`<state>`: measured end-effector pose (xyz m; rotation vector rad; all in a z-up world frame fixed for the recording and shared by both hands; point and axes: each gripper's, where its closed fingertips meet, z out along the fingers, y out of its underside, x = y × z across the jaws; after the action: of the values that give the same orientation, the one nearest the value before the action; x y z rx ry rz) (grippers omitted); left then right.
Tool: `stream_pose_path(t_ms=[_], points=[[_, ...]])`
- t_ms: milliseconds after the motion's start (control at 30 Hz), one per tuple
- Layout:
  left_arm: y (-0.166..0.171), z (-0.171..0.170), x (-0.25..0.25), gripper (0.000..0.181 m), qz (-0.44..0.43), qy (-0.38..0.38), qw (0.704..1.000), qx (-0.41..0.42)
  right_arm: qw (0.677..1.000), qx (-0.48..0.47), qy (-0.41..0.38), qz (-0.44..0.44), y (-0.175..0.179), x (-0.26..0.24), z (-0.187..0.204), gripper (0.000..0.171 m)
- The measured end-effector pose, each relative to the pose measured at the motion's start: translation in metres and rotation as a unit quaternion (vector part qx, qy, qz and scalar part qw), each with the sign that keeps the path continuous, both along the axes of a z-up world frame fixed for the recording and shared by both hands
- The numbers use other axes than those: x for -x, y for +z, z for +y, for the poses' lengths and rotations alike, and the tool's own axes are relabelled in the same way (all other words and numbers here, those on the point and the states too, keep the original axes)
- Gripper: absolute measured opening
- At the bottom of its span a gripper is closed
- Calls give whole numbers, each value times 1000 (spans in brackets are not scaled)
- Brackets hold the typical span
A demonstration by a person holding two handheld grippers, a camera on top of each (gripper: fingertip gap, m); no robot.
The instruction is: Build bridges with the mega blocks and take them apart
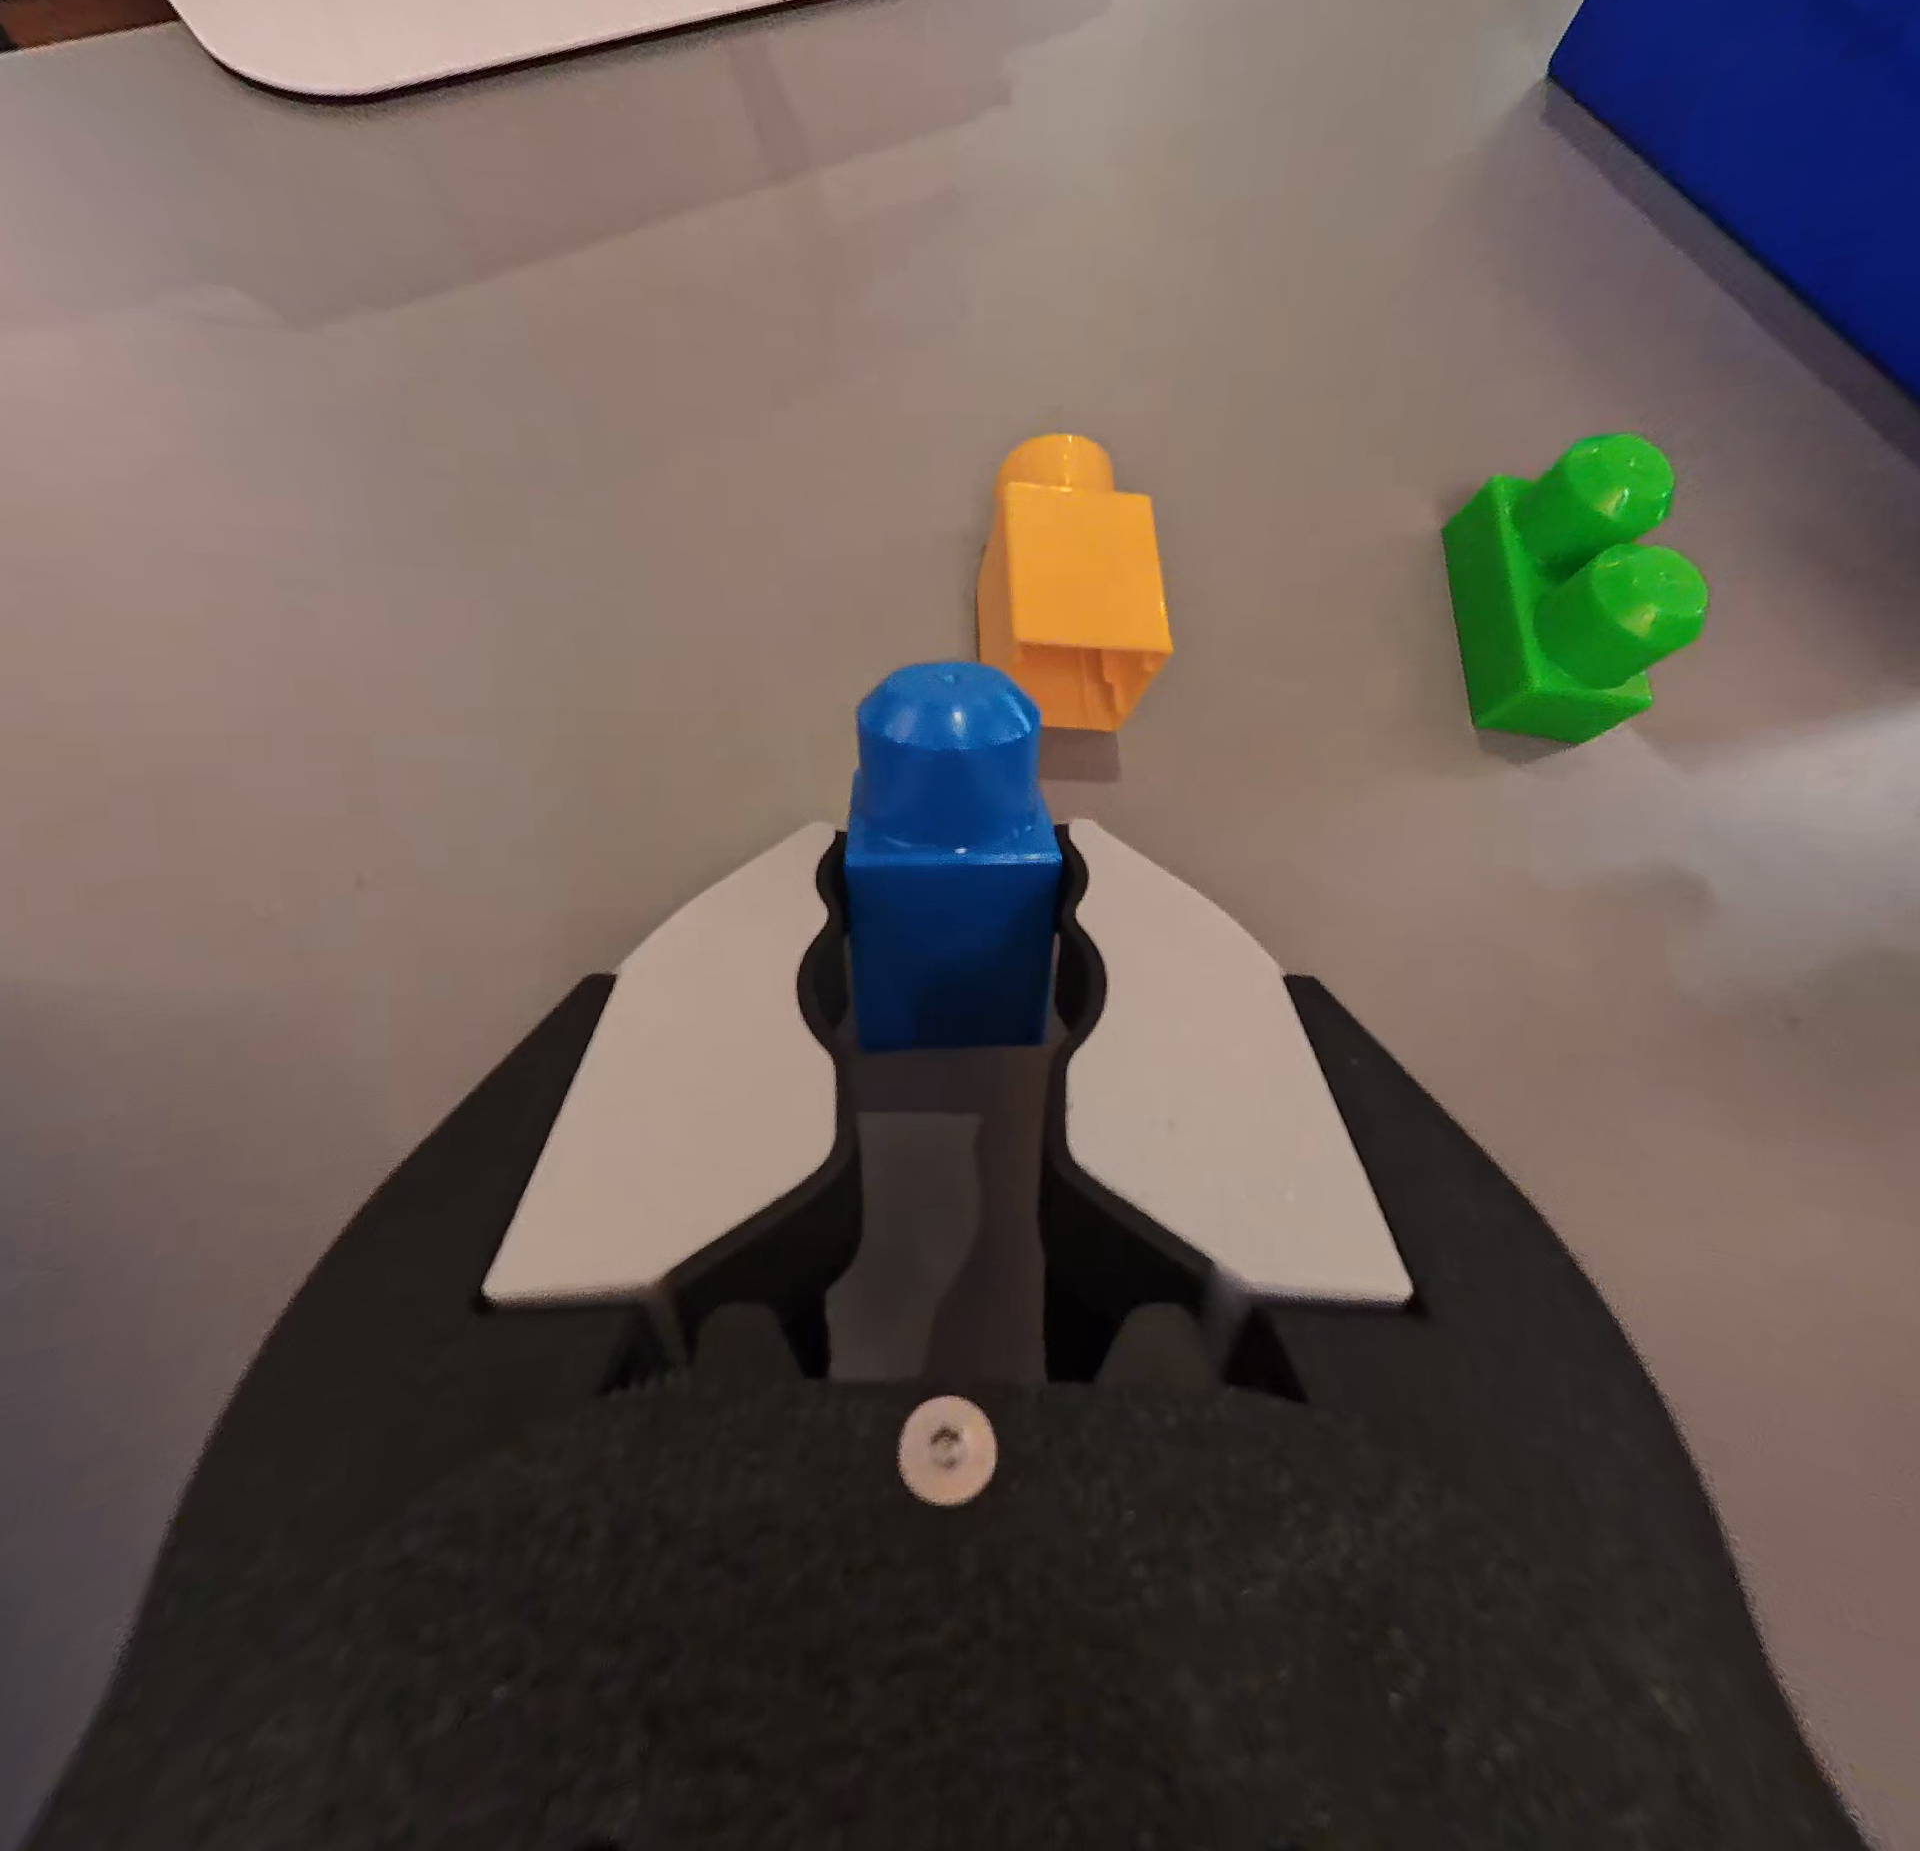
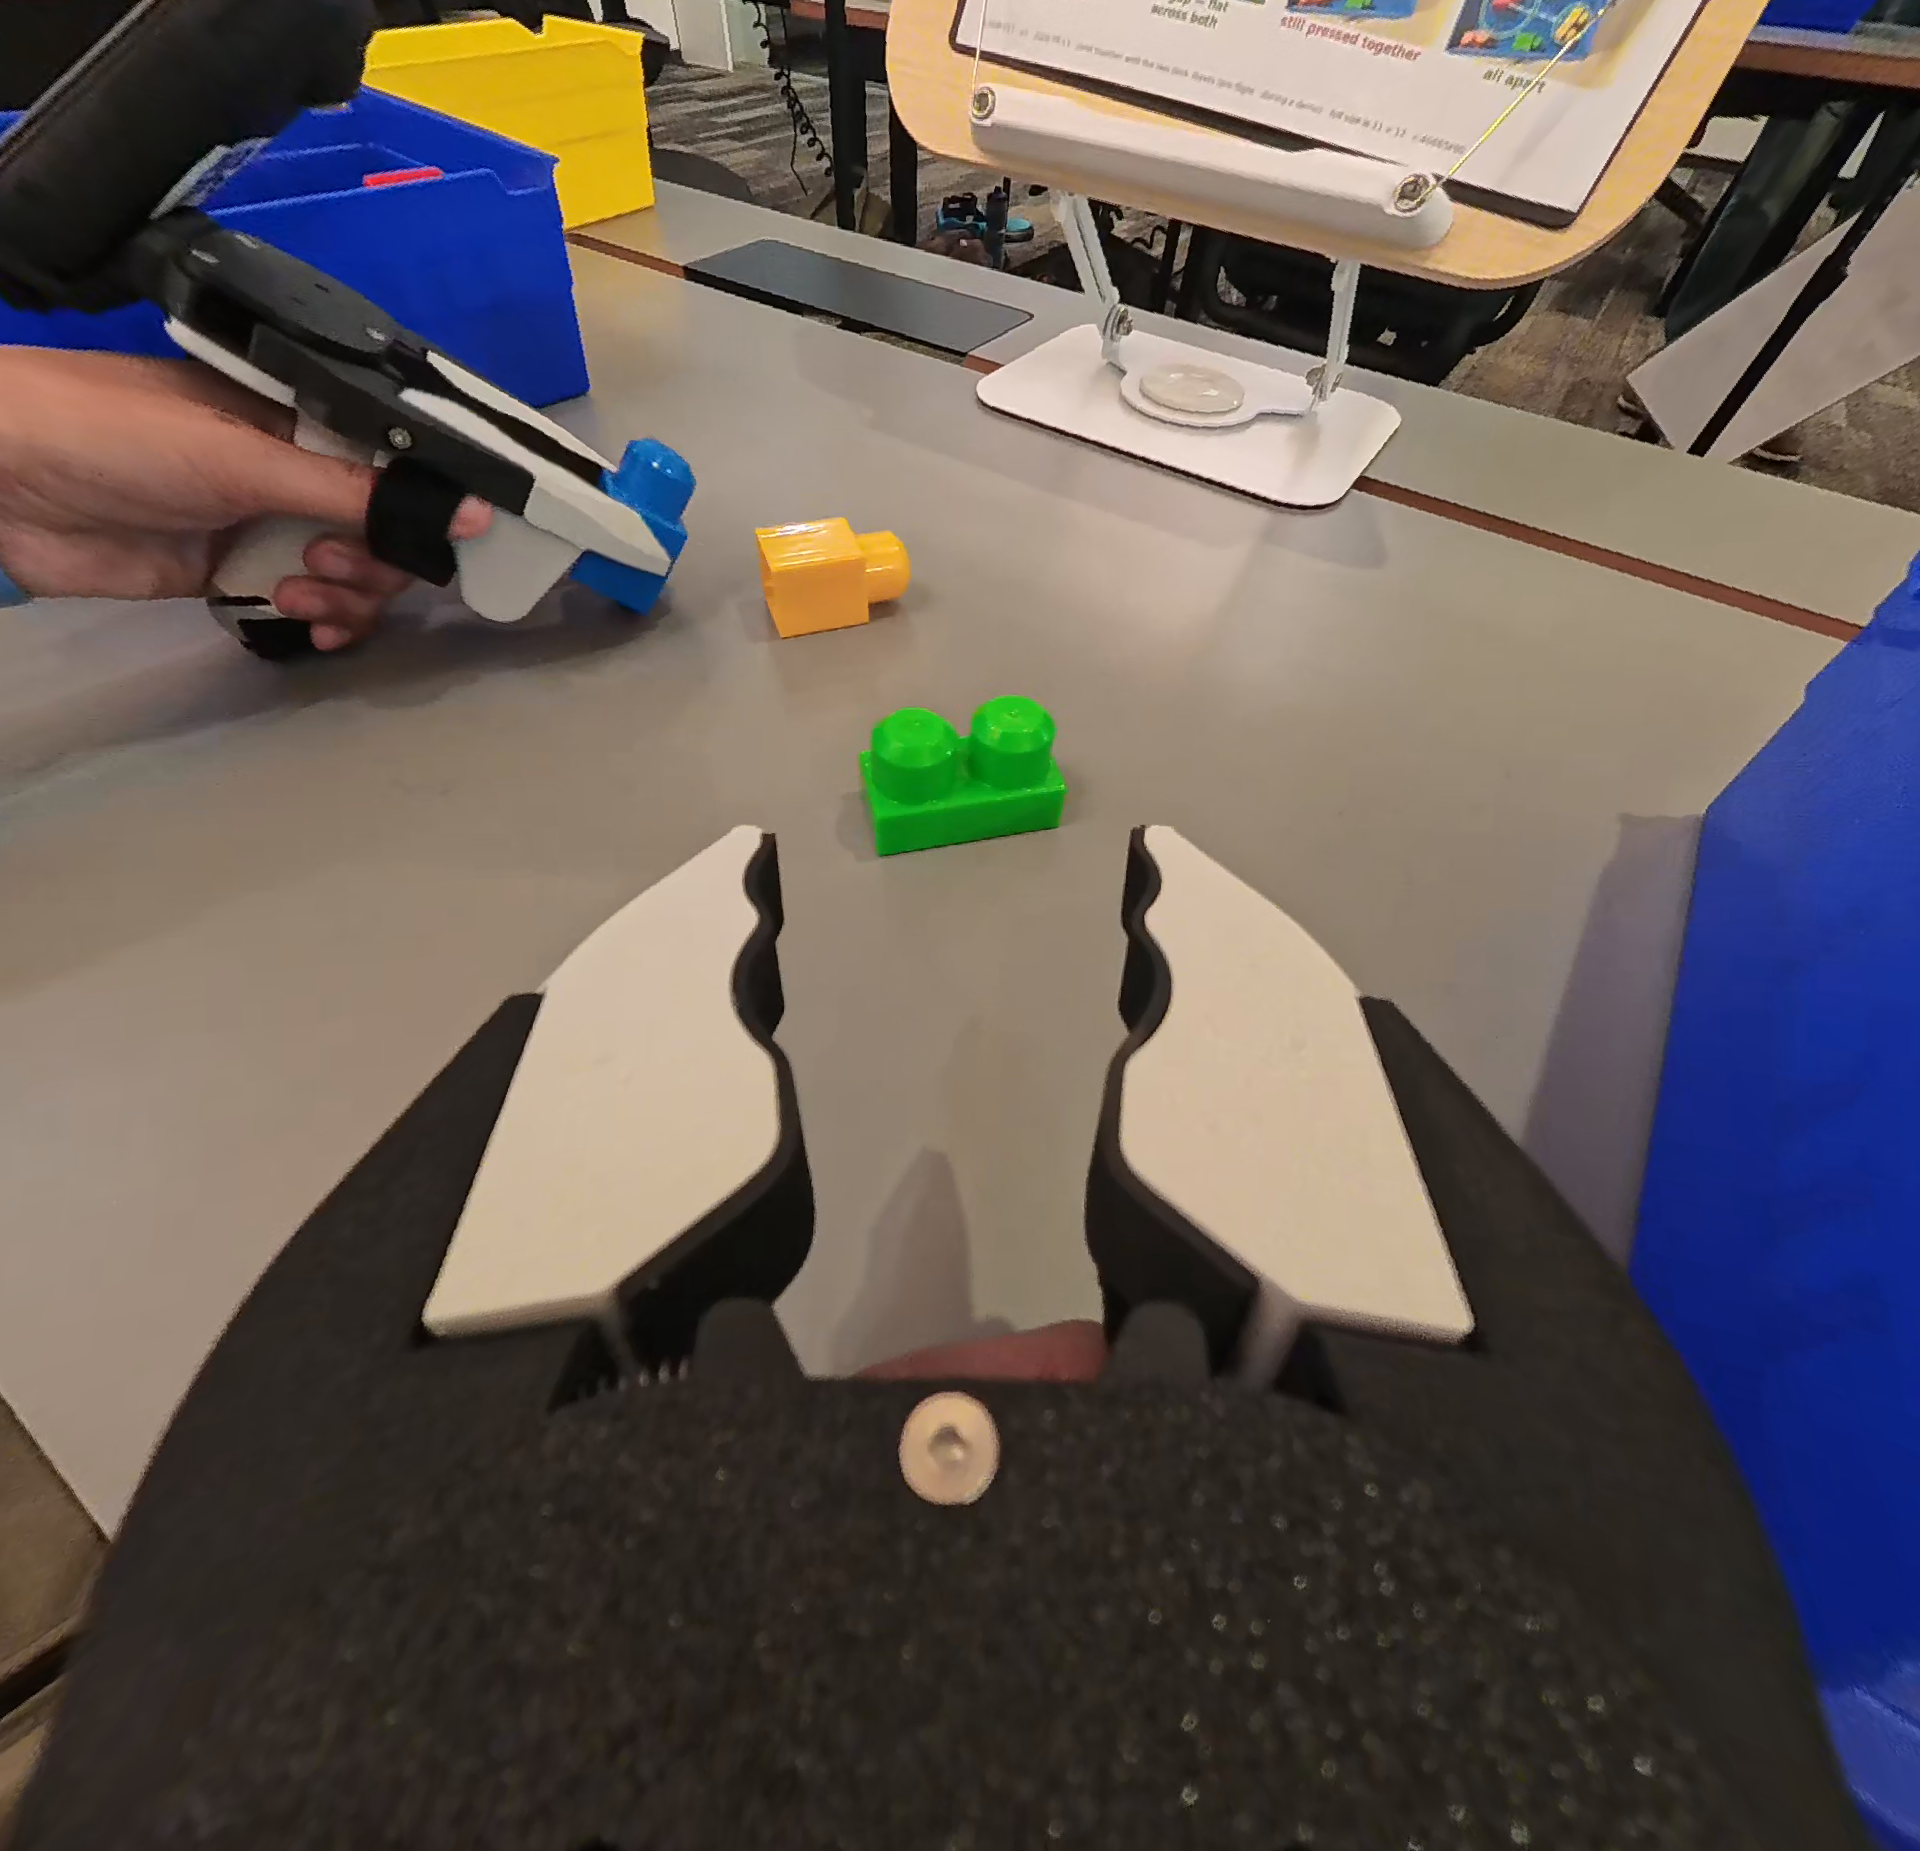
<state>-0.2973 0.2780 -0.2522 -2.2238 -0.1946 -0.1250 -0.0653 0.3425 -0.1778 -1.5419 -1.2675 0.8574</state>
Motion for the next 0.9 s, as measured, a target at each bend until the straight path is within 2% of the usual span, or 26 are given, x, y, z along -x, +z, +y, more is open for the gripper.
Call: stream_pose_path(t_ms=[233, 367, 567, 667, 733, 800, 900], points=[[-12, -11, -10, 39, 4, -24, 999, 40, 1000, -1, 1, 1, 1, 0, -1, 63], [-16, -21, -15, 46, 13, -31, 998, 54, 1000, -4, 1, 0, 2, 1, -2, 63], [0, -45, -33, 70, 54, -38, 998, 15, 1000, -3, -1, -1, 2, -1, 0, 63], [27, -65, -35, 95, 96, 12, 995, -29, 1000, -2, -1, -1, 1, 0, 0, 63], [49, -81, -40, 100, 107, 58, 989, -85, 1000, -3, -2, -2, 0, 0, 0, 63], [67, -96, -58, 101, 57, 96, 984, -138, 1000, -3, -3, -3, -1, -1, 1, 63], [72, -113, -78, 104, -1, 148, 975, -166, 1000, -2, -5, -5, -3, -1, 3, 63]])
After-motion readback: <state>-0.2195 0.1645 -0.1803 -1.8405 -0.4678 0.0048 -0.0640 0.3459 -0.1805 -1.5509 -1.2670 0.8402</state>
